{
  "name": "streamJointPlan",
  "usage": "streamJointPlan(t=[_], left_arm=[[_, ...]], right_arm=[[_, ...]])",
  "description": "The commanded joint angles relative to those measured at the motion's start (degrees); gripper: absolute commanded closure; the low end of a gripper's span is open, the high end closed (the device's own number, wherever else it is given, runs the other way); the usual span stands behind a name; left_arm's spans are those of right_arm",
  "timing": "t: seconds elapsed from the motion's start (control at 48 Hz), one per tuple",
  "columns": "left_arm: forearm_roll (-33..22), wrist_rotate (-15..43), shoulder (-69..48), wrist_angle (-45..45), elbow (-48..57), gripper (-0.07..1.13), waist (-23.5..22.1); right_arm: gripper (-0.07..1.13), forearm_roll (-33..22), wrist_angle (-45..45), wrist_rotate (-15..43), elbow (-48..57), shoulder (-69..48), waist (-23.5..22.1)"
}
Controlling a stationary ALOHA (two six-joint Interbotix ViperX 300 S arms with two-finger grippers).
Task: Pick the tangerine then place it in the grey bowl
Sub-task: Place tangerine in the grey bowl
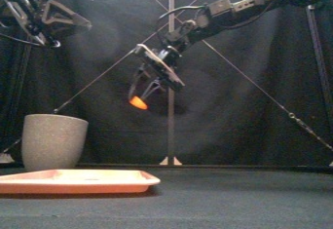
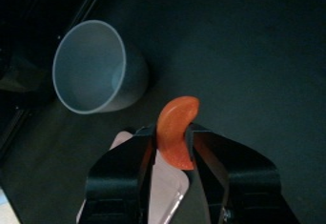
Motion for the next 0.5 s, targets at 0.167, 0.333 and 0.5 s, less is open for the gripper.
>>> streamJointPlan(t=[0.167, 0.333, 0.5], left_arm=[[0.00, 0.00, 0.18, -0.70, -0.79, 0.57, -0.09], [0.00, 0.00, 0.18, -0.70, -0.70, 0.57, -0.09], [-0.09, 0.00, 0.18, -0.79, -0.79, 0.57, 0.00]], right_arm=[[0.39, -3.78, 2.37, 0.09, -19.51, 10.11, 3.96], [0.39, -5.80, 4.92, 0.00, -28.74, 15.82, 6.15], [0.39, -6.15, 8.79, -0.88, -37.35, 21.01, 7.03]])
